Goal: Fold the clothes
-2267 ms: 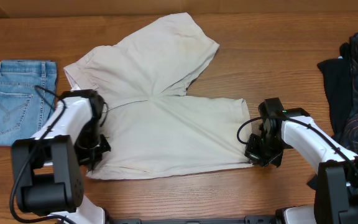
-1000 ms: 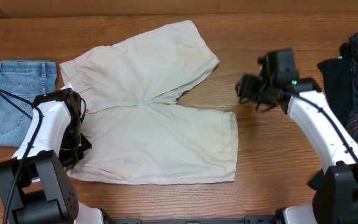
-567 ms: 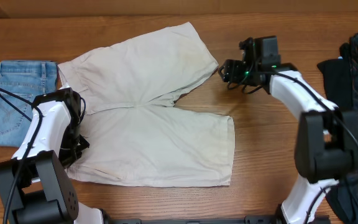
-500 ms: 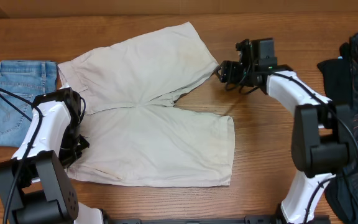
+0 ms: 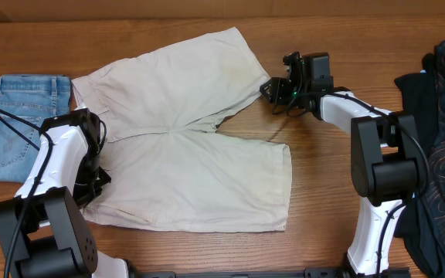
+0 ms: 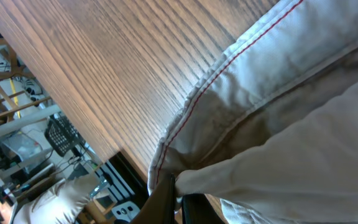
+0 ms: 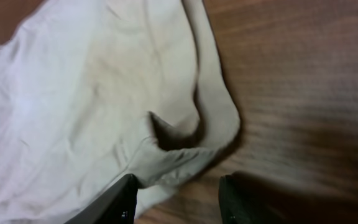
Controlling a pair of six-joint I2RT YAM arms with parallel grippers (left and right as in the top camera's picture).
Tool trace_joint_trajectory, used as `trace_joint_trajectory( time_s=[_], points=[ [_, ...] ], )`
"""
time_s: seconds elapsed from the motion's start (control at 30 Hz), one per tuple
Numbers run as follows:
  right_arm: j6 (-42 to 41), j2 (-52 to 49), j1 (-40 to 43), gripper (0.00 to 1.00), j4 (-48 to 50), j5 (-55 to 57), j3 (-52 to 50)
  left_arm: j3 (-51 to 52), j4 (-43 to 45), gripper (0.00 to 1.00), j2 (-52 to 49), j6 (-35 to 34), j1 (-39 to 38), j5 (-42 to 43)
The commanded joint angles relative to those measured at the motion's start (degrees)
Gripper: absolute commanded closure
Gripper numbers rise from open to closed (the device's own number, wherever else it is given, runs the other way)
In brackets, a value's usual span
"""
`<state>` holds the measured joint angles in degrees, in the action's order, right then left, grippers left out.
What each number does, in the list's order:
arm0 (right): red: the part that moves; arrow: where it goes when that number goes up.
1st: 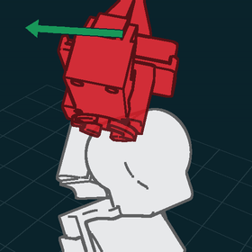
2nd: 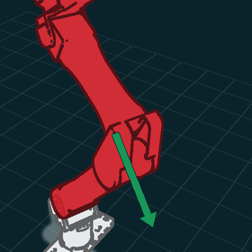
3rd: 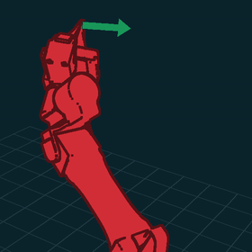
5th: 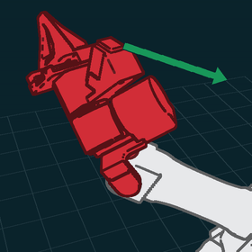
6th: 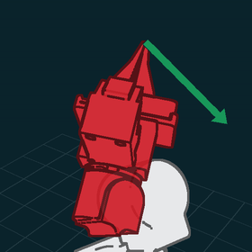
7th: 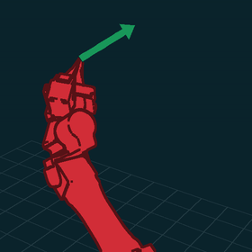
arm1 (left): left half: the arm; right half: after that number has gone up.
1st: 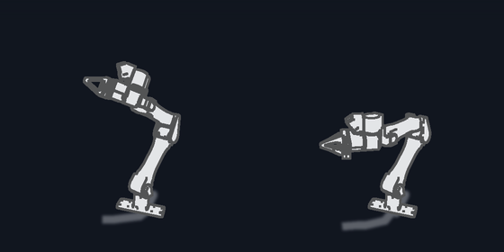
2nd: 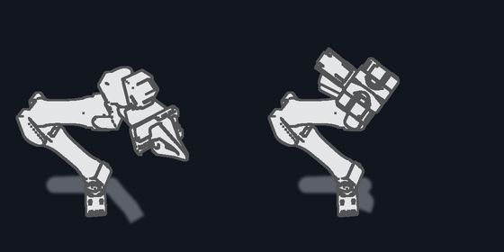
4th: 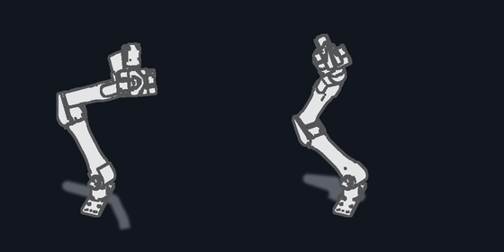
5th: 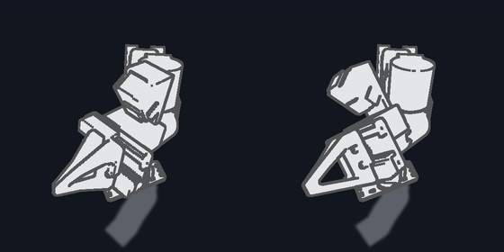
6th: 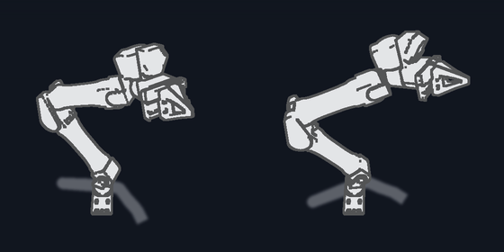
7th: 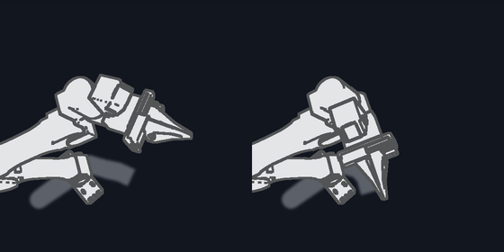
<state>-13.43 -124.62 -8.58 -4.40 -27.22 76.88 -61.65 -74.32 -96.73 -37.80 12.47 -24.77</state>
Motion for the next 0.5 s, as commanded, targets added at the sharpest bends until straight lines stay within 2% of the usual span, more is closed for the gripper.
trace_joint_trajectory(
  time_s=[0.0, 0.13, 0.23, 0.33, 0.43, 0.47],
  points=[
    [-0.79, -0.15, -0.44, 0.54, 1.81, -0.72, 0.66, -1.11, 0.0, 0.92, 1.51, -1.4, 0.24, -2.19],
    [-1.51, -0.26, -0.44, 0.56, 2.03, -0.7, 0.66, -1.11, 0.0, 0.92, 1.51, -1.4, 0.24, -2.19],
    [-1.62, -0.7, -0.44, 0.69, 2.49, -0.72, 0.66, -1.11, 0.0, 0.92, 1.51, -1.38, 0.26, -2.19],
    [-1.62, -1.01, -0.48, 0.76, 2.71, -0.72, 0.66, -1.11, 0.0, 0.92, 1.51, -1.38, 0.24, -2.19],
    [-1.62, -1.09, -0.46, 0.93, 2.84, -0.7, 0.66, -1.11, 0.0, 0.92, 1.51, -1.38, 0.24, -2.19],
    [-1.6, -1.09, -0.46, 0.96, 2.49, -0.7, 0.66, -1.11, 0.0, 0.92, 1.51, -1.38, 0.26, -2.19]
  ],
)
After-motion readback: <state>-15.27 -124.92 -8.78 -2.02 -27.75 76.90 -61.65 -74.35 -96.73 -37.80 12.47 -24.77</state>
